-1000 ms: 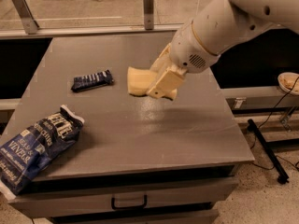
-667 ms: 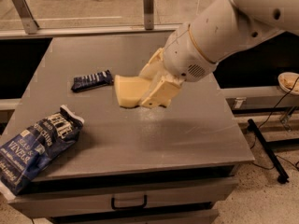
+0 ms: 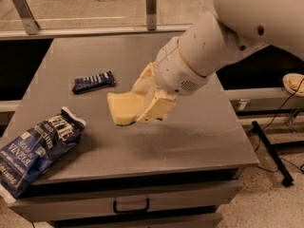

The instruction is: Move sponge near blue chip bag

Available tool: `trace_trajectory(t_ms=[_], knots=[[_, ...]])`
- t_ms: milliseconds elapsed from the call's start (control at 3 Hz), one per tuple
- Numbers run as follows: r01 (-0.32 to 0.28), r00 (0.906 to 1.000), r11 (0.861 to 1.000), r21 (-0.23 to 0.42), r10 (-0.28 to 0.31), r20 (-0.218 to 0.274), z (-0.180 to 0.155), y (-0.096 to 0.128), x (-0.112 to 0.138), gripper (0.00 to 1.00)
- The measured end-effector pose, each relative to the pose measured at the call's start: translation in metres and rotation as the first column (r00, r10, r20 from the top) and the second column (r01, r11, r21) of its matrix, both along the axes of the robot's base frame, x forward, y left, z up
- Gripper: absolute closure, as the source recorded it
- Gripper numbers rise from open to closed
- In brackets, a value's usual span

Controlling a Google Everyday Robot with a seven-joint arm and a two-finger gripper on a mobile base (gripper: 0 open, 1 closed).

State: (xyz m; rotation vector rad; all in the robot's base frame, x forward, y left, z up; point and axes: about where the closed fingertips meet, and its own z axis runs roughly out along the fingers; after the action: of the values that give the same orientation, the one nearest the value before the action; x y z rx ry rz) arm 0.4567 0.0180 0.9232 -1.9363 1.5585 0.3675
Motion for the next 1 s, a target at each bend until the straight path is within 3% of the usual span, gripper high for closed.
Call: trace_trajectory(t_ms=[333, 1000], knots=[[0.020, 0.9998, 1.000, -0.010, -0.020, 0.002, -0.014, 0.002, -0.003, 1.00], [-0.014, 0.9997, 0.998, -0.066, 0.015, 0.018, -0.052, 0.044, -0.008, 1.00]])
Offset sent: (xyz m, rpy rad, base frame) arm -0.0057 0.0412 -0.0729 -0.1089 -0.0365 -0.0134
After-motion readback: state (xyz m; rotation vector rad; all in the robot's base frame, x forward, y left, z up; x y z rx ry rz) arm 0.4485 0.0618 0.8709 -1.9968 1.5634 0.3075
